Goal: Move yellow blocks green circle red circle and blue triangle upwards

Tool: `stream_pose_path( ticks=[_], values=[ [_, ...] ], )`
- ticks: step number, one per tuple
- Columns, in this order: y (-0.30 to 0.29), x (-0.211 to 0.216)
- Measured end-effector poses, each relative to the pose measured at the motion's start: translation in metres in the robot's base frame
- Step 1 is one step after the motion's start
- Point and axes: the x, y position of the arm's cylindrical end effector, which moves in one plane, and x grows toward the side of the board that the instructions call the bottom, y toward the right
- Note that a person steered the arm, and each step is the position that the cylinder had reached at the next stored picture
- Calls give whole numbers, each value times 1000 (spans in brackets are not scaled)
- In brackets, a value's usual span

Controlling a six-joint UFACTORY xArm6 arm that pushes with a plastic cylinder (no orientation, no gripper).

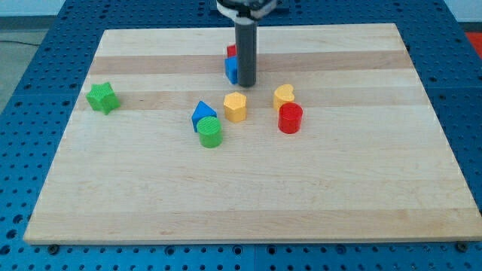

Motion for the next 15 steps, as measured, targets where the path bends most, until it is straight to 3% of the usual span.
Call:
stream_pose_path(
  ticks=[1, 2, 3, 4, 7, 8, 9, 10, 11, 15],
  values=[
    [27, -12],
    [146, 10],
    [162, 104],
    [134, 148],
    [22, 20],
    [25, -5],
    [108, 79],
    [75, 216],
    [-34, 249],
    [-49, 31]
  ],
)
